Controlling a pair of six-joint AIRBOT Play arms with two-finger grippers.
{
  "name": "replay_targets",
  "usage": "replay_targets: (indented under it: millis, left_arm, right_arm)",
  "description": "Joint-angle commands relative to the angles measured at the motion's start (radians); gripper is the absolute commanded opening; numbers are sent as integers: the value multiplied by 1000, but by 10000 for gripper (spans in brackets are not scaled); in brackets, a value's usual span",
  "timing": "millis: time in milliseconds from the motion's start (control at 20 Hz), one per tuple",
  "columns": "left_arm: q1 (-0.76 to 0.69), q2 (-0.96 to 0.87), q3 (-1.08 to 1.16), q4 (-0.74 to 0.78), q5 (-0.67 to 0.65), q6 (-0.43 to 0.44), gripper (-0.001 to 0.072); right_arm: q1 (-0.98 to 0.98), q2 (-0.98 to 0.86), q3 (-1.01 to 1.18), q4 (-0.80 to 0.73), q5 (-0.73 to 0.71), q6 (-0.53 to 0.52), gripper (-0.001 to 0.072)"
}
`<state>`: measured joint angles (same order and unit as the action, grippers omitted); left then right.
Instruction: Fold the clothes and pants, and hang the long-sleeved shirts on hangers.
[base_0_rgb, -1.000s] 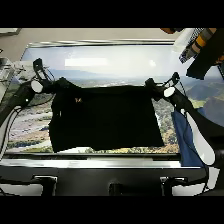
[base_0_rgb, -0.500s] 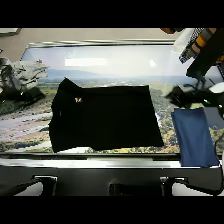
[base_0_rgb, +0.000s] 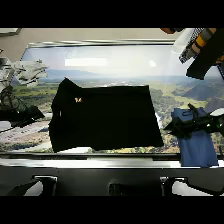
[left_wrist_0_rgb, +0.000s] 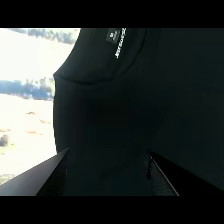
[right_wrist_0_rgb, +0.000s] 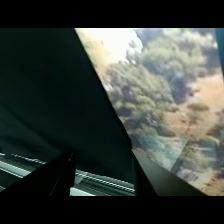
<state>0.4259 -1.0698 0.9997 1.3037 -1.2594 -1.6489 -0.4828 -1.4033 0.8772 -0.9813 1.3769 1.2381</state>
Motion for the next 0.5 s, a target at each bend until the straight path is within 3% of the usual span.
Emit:
replay_targets:
  millis: [0,450]
  left_arm:
    - [2,8,-9,1,-15,0,532]
    - [5,8,-9,5,-14,-49,533]
  right_arm:
    - [-5,1,-93,-6,-31,-37,420]
    - [-5,1,-193,39,-37,-37,412]
